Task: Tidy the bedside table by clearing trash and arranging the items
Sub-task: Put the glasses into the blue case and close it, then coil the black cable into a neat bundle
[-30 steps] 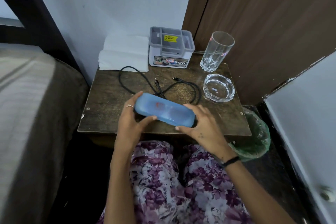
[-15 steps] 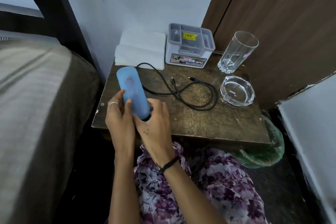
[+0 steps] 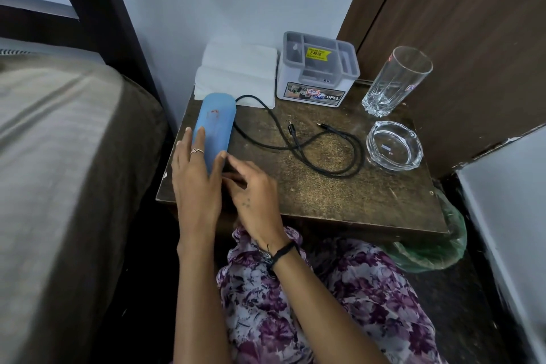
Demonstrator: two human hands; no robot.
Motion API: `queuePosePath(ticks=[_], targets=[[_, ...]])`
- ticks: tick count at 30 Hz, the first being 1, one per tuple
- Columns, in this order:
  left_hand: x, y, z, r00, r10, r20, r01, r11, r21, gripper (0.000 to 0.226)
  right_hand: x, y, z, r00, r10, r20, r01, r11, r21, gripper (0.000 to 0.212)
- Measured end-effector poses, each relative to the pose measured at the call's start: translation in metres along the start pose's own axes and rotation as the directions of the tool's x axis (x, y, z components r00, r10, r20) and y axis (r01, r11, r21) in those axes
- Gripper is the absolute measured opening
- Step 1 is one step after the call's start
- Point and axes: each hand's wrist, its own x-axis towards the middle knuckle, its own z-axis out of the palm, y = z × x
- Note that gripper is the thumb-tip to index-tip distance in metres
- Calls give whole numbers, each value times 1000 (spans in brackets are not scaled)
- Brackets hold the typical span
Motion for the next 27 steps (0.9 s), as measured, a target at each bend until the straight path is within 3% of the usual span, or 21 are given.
queuePosePath(ticks=[5, 8, 12, 16, 23, 27], targets=[[-8, 12, 0, 992, 68, -107, -69, 998, -8, 45, -3, -3, -5, 999, -34, -36, 34, 999, -12, 37], [-13, 27, 3, 978, 138, -156, -146, 989, -41, 35, -1, 0, -26, 985, -111, -130, 79, 971, -227, 29], [-22, 45, 16, 980, 182, -79, -189, 977, -99, 24, 12, 10, -72, 944, -66, -324, -97, 882, -461, 28], [-30, 57, 29, 992, 124, 28, -115, 972, -202, 20, 22, 21, -101, 956, 101, -276, -257, 743, -618, 31], [-40, 68, 35, 958, 273, 84, -254, 949, -186, 23, 0, 28, -124, 949, -39, -313, -141, 835, -532, 8], [-50, 79, 44, 938, 329, 111, -309, 937, -163, 28, -7, 26, -129, 966, -14, -258, -166, 732, -661, 21]])
